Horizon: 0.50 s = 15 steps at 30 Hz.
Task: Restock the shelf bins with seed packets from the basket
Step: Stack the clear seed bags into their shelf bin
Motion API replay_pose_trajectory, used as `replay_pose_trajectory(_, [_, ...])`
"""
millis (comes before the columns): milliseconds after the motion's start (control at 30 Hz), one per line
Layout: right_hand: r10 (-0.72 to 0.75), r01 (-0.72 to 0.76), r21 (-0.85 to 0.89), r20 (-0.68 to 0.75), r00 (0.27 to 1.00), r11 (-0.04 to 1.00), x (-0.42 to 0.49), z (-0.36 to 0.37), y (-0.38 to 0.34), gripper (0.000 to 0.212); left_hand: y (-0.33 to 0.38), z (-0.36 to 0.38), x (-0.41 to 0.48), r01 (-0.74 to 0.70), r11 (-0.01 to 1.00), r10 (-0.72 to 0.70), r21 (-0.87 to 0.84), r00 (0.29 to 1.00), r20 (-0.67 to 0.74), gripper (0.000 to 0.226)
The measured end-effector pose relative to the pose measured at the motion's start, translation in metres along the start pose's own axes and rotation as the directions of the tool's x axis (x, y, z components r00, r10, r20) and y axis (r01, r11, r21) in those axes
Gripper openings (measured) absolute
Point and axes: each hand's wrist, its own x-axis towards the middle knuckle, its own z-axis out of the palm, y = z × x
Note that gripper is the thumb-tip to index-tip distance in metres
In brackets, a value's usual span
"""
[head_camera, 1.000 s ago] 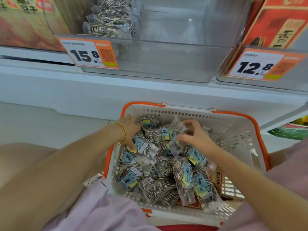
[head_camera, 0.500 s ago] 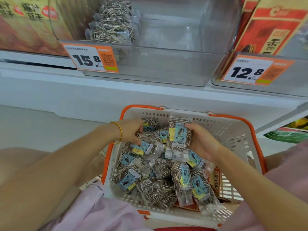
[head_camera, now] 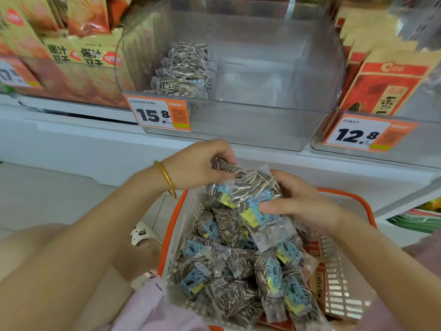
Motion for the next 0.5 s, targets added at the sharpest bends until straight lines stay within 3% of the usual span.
replay_pose_trajectory(133, [-0.204,0.202,-0.047,-0.029,0.979,0.978,0.013,-0.002,-0.066,0.033,0.015,-0.043,-0.006,-0.118,0.983,0.068,-0.139,0.945,-0.321,0.034])
replay_pose_trajectory(167, [-0.256,0.252,-0.083,-0.042,0.966,0.964,0.020,-0.003,-0.086,0.029,0.016,-0.055,-0.007,-0.168,0.973,0.082,-0.156,0.892,-0.444,0.029])
replay_pose_trajectory(233, [-0.345,0.327,-0.175,-0.086,0.935,0.929,0.039,-0.007,-0.125,0.025,0.015,-0.077,-0.009,-0.204,0.977,0.102,-0.067,0.714,-0.693,0.023])
replay_pose_trajectory(333, [-0.396,0.321,-0.417,-0.105,0.912,0.850,0.083,-0.007,-0.167,0.028,0.000,-0.098,-0.011,-0.091,0.994,0.097,0.061,0.477,-0.874,0.026])
replay_pose_trajectory(400, [-0.352,0.264,-0.564,-0.050,0.935,0.782,0.112,-0.003,-0.180,0.025,-0.016,-0.101,-0.011,-0.032,0.996,0.091,0.086,0.432,-0.897,0.028])
replay_pose_trajectory(500, [-0.188,0.185,-0.674,0.070,0.980,0.715,0.146,0.005,-0.188,0.026,-0.031,-0.096,-0.010,0.030,0.985,0.139,0.172,0.460,-0.877,0.030])
